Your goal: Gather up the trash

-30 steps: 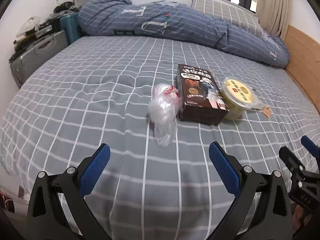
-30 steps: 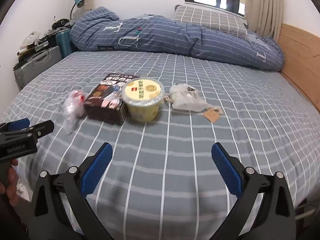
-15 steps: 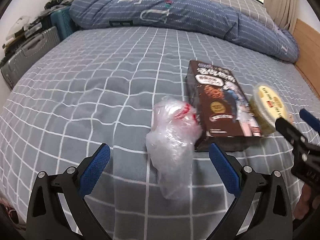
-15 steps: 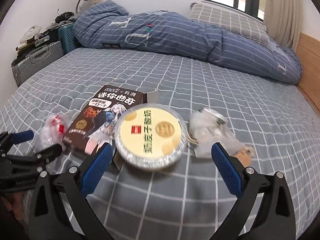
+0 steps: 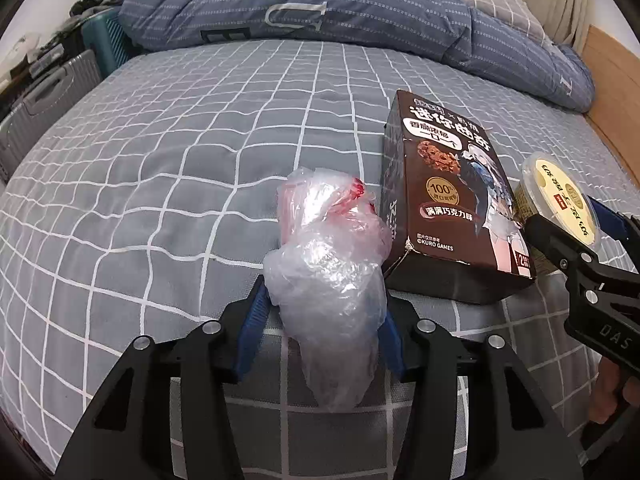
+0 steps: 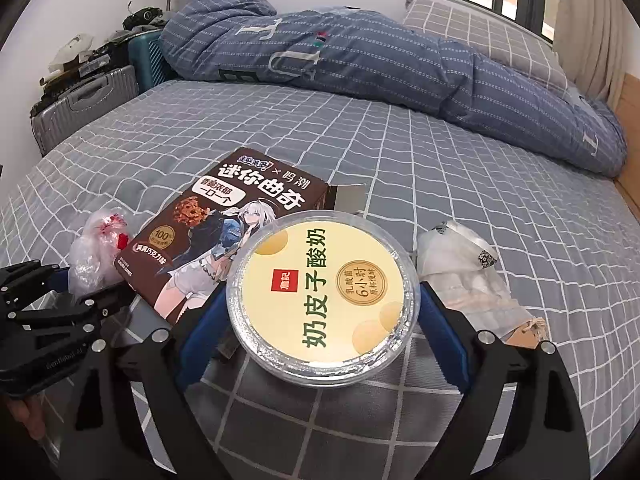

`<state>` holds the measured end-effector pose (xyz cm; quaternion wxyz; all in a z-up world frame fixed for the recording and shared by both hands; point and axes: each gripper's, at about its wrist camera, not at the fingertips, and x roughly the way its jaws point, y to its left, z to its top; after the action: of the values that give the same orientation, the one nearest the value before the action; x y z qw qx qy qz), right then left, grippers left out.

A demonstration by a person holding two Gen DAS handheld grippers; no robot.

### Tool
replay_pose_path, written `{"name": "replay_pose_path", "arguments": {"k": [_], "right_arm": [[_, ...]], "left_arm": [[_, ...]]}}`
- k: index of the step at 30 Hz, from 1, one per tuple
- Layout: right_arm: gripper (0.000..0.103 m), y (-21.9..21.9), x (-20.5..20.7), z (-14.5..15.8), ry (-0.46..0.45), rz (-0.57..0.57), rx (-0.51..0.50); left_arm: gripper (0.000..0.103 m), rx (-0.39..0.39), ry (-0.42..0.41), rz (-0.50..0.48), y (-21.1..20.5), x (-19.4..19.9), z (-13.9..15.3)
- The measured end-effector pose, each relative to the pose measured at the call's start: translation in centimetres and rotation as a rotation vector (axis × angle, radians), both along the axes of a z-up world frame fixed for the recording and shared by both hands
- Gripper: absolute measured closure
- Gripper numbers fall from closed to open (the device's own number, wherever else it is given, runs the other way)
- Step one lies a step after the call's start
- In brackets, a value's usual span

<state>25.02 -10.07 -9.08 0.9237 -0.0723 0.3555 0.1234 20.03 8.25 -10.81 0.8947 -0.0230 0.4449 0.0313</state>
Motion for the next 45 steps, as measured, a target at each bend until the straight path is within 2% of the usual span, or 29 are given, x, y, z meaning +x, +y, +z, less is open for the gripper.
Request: {"name": "replay_pose_path", "arguments": {"k": [8,19,29,45], "right_arm": [[0.018,-0.3,-0.5,0.4,-0.016,-0.011,0.017],[0.018,-0.9,-2.2,2.9,-0.065,-0.026,0.043],[0.018,-2.0,-5.7,5.7,-0.101,-0.037,0.061],[0.018,-3.2,-10.6,7.0,-0.094,-0.050,0.064]], "left_arm": [[0.056,0.000,-0.015,0.008,0.2,-0.5,0.6],[0.056,0.003,-0.067,0.029,0.7,-2.4,3.2],[0.056,-0.019,-0.102,0.019,0.1,-5.3,5.2],[0.056,-0.038,-0.118,0.004,-1.3,-9.6,6.5]]}}
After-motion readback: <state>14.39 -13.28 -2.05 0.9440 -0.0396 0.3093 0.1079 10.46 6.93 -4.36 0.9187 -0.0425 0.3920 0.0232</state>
